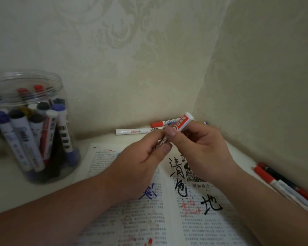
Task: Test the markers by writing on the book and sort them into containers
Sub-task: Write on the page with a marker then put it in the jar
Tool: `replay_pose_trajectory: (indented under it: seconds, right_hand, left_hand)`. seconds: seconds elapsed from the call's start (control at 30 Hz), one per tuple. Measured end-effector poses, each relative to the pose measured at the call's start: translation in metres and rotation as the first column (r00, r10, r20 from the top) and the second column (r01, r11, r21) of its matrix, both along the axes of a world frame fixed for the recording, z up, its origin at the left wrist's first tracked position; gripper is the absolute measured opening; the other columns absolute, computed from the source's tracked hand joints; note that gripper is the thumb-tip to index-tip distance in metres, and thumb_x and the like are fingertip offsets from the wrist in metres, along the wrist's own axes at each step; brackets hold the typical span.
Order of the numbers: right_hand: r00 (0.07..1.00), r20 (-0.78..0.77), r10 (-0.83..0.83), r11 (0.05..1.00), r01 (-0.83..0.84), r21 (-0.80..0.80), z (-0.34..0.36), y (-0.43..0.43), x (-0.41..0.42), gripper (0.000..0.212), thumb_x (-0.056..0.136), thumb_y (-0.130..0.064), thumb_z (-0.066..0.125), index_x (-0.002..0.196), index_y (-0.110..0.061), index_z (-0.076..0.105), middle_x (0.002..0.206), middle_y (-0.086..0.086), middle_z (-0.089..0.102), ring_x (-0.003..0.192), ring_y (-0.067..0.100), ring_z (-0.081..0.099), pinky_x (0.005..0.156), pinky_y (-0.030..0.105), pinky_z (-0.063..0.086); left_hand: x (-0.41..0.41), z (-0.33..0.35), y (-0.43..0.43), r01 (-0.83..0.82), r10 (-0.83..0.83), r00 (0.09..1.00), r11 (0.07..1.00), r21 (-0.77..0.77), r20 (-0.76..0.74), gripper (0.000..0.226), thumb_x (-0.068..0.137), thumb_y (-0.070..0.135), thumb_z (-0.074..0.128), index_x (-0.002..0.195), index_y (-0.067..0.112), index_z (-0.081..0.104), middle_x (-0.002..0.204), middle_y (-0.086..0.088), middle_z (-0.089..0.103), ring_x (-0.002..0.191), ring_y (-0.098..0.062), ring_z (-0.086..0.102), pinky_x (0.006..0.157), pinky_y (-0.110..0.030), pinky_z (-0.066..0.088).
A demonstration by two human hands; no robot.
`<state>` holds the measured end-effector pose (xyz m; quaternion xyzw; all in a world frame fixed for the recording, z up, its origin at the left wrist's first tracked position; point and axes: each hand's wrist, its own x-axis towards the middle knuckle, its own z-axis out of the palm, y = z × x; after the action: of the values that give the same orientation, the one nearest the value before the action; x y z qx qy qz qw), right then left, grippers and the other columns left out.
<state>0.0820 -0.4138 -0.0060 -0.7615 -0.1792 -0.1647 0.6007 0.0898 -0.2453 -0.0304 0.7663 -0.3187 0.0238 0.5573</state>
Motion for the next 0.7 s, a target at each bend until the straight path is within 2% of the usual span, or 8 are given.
replay_pose_trajectory:
  seconds: [0.07,0.17,0.27,0.33,0.43,0.53,0.63,0.7]
  right_hand:
    - [0.999,-0.044,0.005,0.998,-0.002,0.063,0.002,0.001,0.0,0.025,0.09,-0.028,0.069,0.09,-0.003,0.073,0.053,-0.001,0.042,0.048,0.011,0.034,0.046,0.022,0.03]
    - [0.996,-0.077,0.036,0.995,-0.029,0.099,0.009,0.002,-0.002,0.024,0.09,-0.028,0.068,0.088,-0.005,0.073,0.052,-0.003,0.045,0.046,0.012,0.036,0.046,0.022,0.03]
    - [0.995,-0.095,-0.019,0.96,0.045,0.276,0.027,-0.004,0.0,0.024,0.096,-0.022,0.061,0.078,-0.006,0.062,0.048,-0.003,0.041,0.04,0.008,0.033,0.042,0.019,0.029]
    - [0.978,-0.119,-0.174,0.913,0.206,0.353,0.044,-0.017,0.003,0.029,0.099,-0.018,0.059,0.072,-0.012,0.05,0.05,-0.003,0.037,0.04,0.008,0.03,0.041,0.02,0.027]
    - [0.941,-0.122,-0.315,0.93,0.332,0.16,0.051,-0.047,-0.006,0.036,0.088,-0.016,0.072,0.066,-0.019,0.043,0.048,-0.003,0.037,0.04,0.013,0.031,0.044,0.024,0.027]
    - [0.937,-0.284,-0.204,0.977,0.213,-0.001,0.034,-0.074,-0.042,0.025,0.084,-0.018,0.076,0.073,-0.006,0.058,0.05,0.01,0.051,0.043,0.022,0.045,0.042,0.027,0.032]
    - [0.868,-0.472,-0.154,0.982,0.189,0.029,0.015,-0.094,-0.08,0.027,0.073,-0.022,0.074,0.089,0.0,0.073,0.075,0.026,0.068,0.065,0.034,0.066,0.043,0.031,0.048]
    - [0.834,-0.513,-0.203,0.966,0.257,0.035,0.0,-0.105,-0.092,0.022,0.067,-0.014,0.081,0.085,-0.003,0.075,0.076,0.028,0.067,0.063,0.032,0.063,0.048,0.032,0.051]
  left_hand:
    - [0.0,0.002,-0.002,0.013,-0.015,1.0,0.998,-0.065,-0.027,0.034,0.1,0.036,0.047,0.133,0.04,0.054,0.061,0.015,0.052,0.053,0.009,0.049,0.053,-0.009,0.037]
    - [0.001,0.001,-0.002,0.011,-0.024,0.995,0.991,-0.136,-0.095,0.026,0.094,0.048,0.053,0.119,0.045,0.059,0.052,0.014,0.047,0.045,-0.004,0.037,0.047,-0.016,0.032]
    - [0.001,-0.005,0.005,0.041,-0.051,0.983,0.998,-0.057,-0.176,0.022,0.092,0.057,0.053,0.111,0.047,0.049,0.066,0.011,0.051,0.056,-0.008,0.041,0.056,-0.025,0.037]
    - [0.002,-0.009,0.006,0.03,-0.028,0.986,1.0,0.005,-0.164,0.027,0.095,0.041,0.059,0.115,0.047,0.043,0.082,0.011,0.057,0.065,-0.004,0.046,0.064,-0.022,0.041]
    - [-0.001,-0.01,0.003,0.038,-0.031,0.998,0.991,0.129,-0.056,0.052,0.089,0.004,0.045,0.12,0.045,0.036,0.097,0.017,0.056,0.08,-0.003,0.057,0.071,-0.02,0.047]
    - [-0.005,-0.01,0.0,0.06,-0.062,0.998,0.981,0.182,0.007,0.054,0.096,0.004,0.041,0.12,0.053,0.035,0.105,0.024,0.057,0.103,-0.006,0.063,0.09,-0.028,0.051]
    - [-0.005,-0.01,-0.001,0.081,-0.078,0.997,0.986,0.146,-0.026,0.068,0.096,0.004,0.058,0.118,0.064,0.036,0.109,0.025,0.061,0.107,-0.007,0.066,0.097,-0.034,0.051]
    - [-0.002,-0.012,-0.002,0.085,-0.08,0.996,0.99,0.111,-0.05,0.071,0.09,0.007,0.069,0.119,0.064,0.041,0.109,0.02,0.064,0.107,-0.012,0.068,0.099,-0.039,0.052]
